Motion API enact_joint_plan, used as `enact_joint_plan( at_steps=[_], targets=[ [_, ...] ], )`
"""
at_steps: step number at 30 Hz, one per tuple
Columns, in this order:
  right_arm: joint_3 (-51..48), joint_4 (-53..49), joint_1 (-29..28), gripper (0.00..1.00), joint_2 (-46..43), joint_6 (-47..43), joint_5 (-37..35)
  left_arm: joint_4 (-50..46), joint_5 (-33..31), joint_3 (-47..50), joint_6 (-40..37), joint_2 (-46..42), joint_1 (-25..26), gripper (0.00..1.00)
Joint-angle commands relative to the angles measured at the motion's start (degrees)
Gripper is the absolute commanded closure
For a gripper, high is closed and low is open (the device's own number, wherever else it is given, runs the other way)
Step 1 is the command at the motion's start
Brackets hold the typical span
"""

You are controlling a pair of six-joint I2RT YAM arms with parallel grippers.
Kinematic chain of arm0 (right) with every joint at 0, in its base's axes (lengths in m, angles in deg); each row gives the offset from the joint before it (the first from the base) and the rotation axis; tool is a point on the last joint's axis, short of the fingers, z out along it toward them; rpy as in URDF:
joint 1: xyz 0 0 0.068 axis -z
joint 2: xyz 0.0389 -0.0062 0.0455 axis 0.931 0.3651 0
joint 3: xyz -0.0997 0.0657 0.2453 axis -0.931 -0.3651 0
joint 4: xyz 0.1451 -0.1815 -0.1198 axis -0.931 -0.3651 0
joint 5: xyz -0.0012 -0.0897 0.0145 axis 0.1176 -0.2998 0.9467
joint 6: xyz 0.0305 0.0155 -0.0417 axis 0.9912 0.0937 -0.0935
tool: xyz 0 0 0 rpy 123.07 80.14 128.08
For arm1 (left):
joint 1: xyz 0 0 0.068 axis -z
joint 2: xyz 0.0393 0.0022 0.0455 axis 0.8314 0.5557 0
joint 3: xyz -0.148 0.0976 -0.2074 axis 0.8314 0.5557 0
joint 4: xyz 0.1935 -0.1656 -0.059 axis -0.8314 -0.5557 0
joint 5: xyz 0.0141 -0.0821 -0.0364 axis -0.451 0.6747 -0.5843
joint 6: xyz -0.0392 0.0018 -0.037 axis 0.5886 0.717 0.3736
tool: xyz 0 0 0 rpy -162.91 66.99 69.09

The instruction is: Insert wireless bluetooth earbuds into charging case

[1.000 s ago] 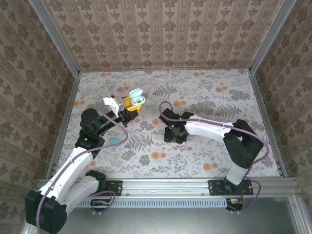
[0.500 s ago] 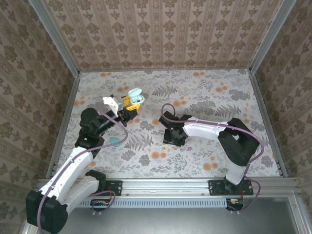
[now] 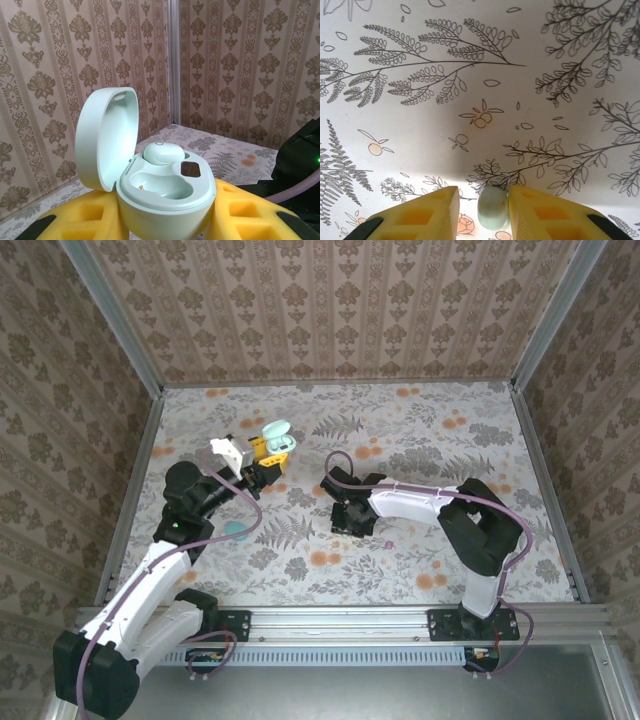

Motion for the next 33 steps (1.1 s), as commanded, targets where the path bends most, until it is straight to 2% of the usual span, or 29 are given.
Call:
enact_joint_plan(
  at_steps=[1, 16, 27, 33],
  targets=[
    [1.8, -2.35, -0.59, 0.67, 1.83, -1.45, 0.95, 1.45, 0.39, -0.35, 0.22, -0.22, -0.4, 0.66],
    [7.43, -11.07, -1.59, 0.71, 5.99, -8.6, -1.65, 1.32, 0.44, -0.3, 0.29, -0.54, -0.45, 0.66],
    [7.94, -11.38, -1.96, 0.75, 6.57, -9.54, -2.18, 1.28, 0.35, -0.3, 0.36, -0.57, -0.43, 0.66],
    [7.31, -10.27, -1.83, 0.78, 2.95, -9.75, -2.48, 1.4, 0.26, -0.26, 0.49, 0.08, -0.4, 0.66]
  ],
)
